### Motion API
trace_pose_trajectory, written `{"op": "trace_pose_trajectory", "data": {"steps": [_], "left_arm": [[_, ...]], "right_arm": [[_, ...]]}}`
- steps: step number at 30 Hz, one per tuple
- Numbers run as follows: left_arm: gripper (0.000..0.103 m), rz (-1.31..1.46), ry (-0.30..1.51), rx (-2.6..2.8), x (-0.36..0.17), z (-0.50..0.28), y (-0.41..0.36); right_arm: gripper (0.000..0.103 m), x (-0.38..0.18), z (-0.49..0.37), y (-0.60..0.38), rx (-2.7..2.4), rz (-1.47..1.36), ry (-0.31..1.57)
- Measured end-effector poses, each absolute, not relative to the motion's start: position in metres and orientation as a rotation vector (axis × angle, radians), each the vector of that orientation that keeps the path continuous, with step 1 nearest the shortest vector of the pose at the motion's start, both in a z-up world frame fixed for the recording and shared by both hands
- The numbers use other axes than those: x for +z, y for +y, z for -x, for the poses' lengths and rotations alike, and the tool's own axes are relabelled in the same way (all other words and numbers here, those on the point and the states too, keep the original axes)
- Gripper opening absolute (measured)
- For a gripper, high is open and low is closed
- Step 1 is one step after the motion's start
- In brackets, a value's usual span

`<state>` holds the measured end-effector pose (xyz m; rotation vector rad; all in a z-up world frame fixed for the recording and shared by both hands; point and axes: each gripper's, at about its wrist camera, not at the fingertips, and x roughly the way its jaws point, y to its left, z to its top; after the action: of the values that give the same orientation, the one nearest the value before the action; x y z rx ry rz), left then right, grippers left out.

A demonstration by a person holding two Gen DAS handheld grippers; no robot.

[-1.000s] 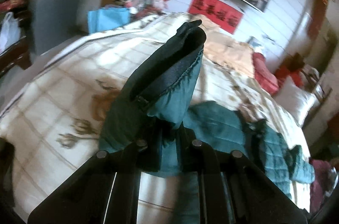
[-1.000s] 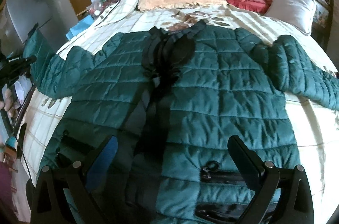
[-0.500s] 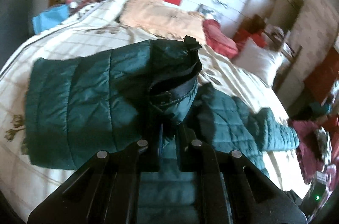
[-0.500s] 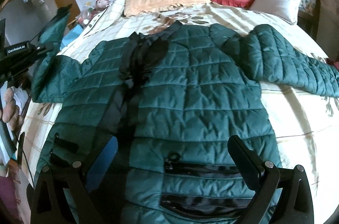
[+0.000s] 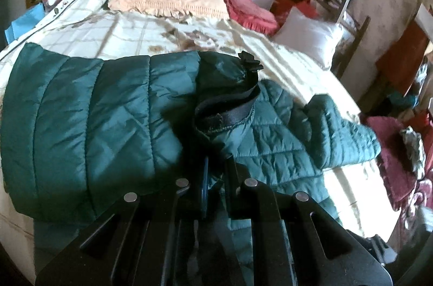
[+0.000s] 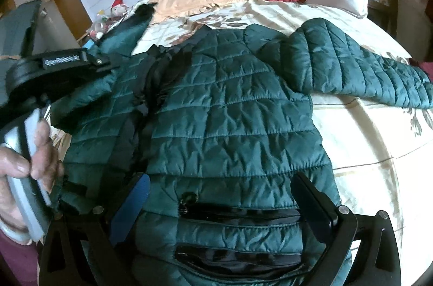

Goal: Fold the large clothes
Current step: 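Lift the sleeve with the left gripper and fold it across the jacket body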

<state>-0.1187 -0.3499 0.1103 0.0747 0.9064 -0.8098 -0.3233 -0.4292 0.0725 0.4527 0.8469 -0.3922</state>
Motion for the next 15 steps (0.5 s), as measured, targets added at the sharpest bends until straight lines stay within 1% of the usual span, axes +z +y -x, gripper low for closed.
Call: {"op": "trace_pose_trajectory", "data": {"steps": [6, 11, 15], "left_arm": [[0.009, -0.126, 0.944, -0.799, 0.086, 0.123, -0.361], [0.009, -0.138, 0.954, -0.813, 0.077, 0.124, -0.365], [0.009, -0.119, 0.997, -0.841, 0.070, 0.125, -0.369]], "right_arm": [[0.103, 0.069, 0.324, -0.434, -0.397, -0.457, 0.853], [0.103, 0.066, 0.324, -0.437, -0.401, -0.469, 0.859], [0.103, 0.064, 0.324, -0.439, -0.405, -0.477, 0.868]]}}
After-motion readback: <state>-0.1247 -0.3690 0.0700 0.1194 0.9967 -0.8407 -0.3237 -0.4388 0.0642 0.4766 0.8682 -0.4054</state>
